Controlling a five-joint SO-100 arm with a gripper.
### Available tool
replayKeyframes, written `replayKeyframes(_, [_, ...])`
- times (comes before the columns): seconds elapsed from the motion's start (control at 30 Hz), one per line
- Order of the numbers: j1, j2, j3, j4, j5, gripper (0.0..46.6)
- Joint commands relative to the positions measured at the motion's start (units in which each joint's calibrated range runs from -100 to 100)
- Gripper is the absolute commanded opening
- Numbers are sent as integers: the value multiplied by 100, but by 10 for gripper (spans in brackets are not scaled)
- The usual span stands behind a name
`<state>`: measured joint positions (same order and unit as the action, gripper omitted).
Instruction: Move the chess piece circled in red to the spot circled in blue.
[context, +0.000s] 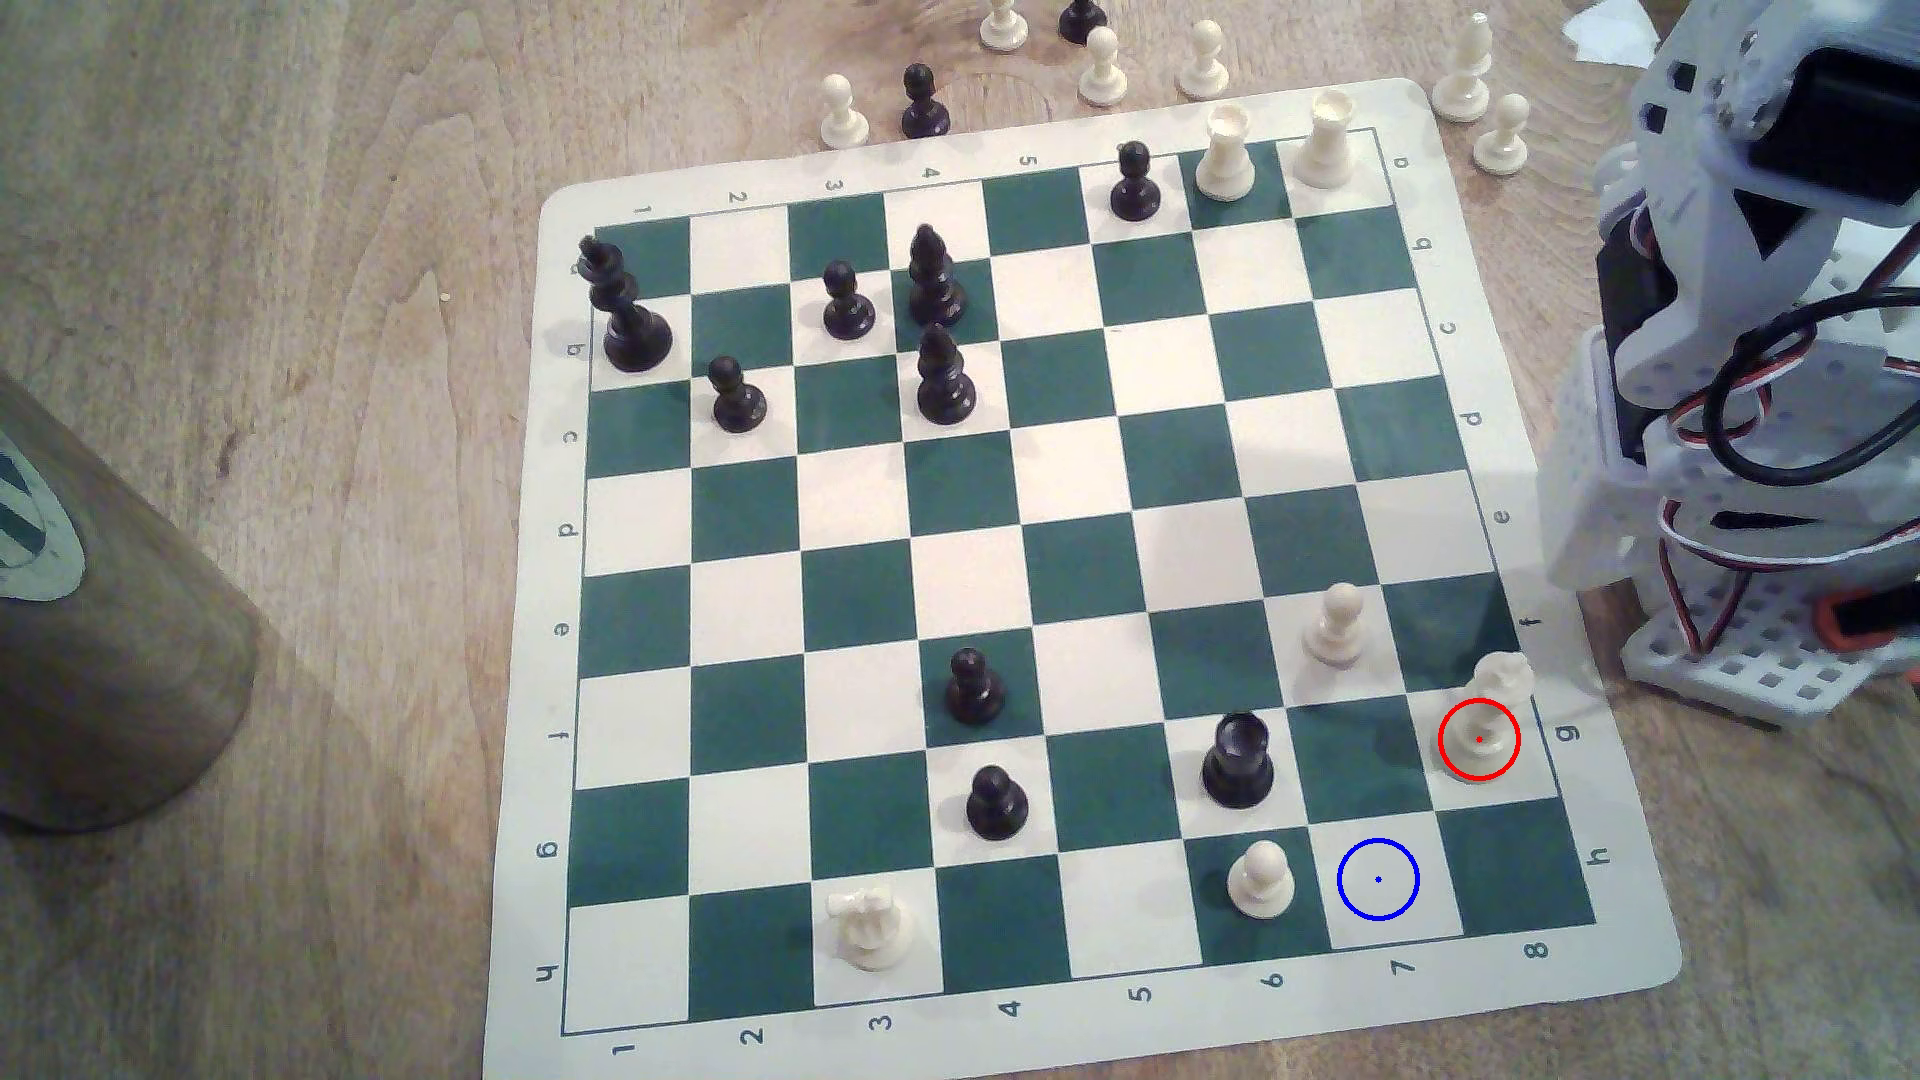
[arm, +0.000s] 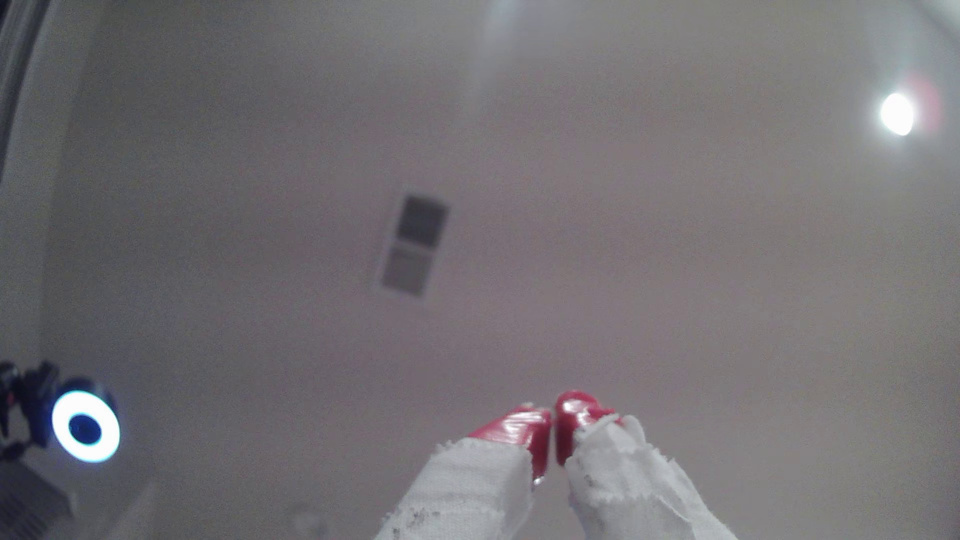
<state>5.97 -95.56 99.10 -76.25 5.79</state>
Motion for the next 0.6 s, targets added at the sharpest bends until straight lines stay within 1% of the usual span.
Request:
replayKeyframes(0.0, [-492,-20,-37,-1654,24,2])
replayKeyframes(0.07, [-633,-11,-318,-1015,24,2])
replayKeyframes(0.27, [-719,-11,-1596,1229,24,2])
replayKeyframes(0.3, [-742,-11,-1977,1983,5,2])
replayKeyframes(0.4, [-742,-11,-2530,3047,5,2])
replayKeyframes(0.43, [-742,-11,-2938,3981,5,2])
replayKeyframes(0.57, [-742,-11,-3645,5455,0,2])
